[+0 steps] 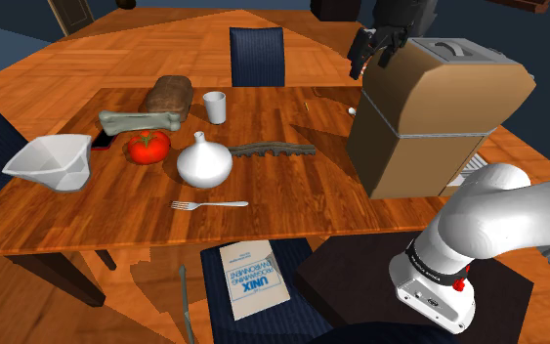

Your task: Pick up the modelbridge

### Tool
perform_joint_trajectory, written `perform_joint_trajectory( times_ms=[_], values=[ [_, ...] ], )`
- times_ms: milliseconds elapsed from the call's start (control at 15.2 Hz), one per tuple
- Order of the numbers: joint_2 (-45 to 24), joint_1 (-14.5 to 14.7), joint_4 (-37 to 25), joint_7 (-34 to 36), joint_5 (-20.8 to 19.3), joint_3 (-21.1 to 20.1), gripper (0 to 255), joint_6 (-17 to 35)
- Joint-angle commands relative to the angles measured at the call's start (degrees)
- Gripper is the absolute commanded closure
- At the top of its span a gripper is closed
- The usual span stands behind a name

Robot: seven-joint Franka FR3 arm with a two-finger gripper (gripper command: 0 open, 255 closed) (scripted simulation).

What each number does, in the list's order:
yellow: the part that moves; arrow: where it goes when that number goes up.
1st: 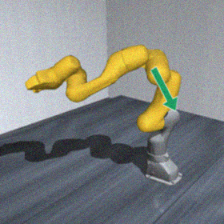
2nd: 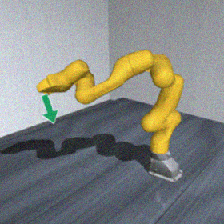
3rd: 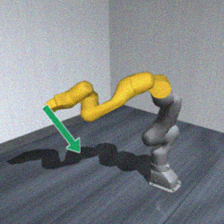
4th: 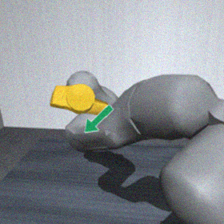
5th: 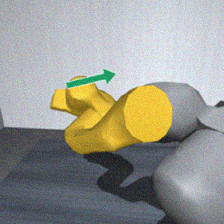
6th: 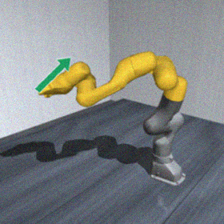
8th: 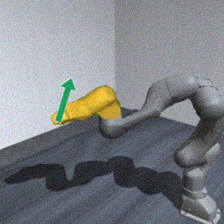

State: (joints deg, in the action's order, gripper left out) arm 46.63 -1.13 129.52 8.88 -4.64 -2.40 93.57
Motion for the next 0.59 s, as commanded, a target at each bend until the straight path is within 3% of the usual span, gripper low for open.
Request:
perform_joint_trajectory(
  times_ms=[0, 528],
  values=[
    [0.00, 0.00, 0.00, 0.00, 0.00, 0.00, 0, 0.00],
    [-11.46, 3.42, 2.86, -14.35, -0.97, 6.94, 0, 13.34]
  ],
)
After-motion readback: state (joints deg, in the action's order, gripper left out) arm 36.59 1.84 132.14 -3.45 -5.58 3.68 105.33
